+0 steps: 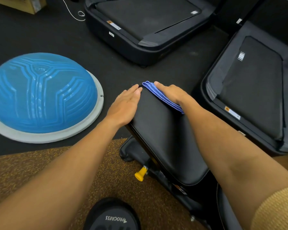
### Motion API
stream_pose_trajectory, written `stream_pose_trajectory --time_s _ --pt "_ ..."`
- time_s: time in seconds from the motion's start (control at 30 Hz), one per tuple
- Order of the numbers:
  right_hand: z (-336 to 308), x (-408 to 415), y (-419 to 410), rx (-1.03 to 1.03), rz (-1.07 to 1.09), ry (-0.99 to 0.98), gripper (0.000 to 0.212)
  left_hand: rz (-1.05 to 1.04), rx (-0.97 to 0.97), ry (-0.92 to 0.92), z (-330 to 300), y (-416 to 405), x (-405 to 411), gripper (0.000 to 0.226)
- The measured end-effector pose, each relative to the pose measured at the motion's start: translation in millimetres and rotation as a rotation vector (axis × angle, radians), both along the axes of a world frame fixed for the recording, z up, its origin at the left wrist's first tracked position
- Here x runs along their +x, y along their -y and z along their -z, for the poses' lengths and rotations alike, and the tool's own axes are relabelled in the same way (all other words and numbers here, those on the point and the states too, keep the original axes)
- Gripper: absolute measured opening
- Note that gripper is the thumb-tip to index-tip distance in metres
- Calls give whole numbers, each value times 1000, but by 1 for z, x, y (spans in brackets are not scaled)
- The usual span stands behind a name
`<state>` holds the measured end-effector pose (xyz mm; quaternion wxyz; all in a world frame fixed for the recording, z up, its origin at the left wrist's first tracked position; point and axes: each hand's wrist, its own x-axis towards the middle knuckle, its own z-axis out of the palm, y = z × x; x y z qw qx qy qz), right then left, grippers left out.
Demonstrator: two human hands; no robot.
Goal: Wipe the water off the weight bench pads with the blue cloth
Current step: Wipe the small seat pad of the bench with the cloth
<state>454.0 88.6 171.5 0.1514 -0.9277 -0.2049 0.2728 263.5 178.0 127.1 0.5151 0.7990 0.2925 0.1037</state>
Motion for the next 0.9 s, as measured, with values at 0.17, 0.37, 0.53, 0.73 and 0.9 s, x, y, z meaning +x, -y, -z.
stream_pose_trajectory --time_s 0.17,0.37,0.53,0.73,0.9 --pt "-2 8 39 -37 61 13 108 8 55 -4 1 0 -1 53" --pt "-6 10 79 -56 109 37 108 15 51 -10 4 -1 -1 55" --pt "-9 7 134 15 290 29 105 15 40 -19 7 -2 1 56" --pt "13 -18 188 364 654 -82 71 30 73 -32 8 -3 0 55" --pt "23 -41 189 400 735 -43 72 27 14 -9 5 -2 -3 58"
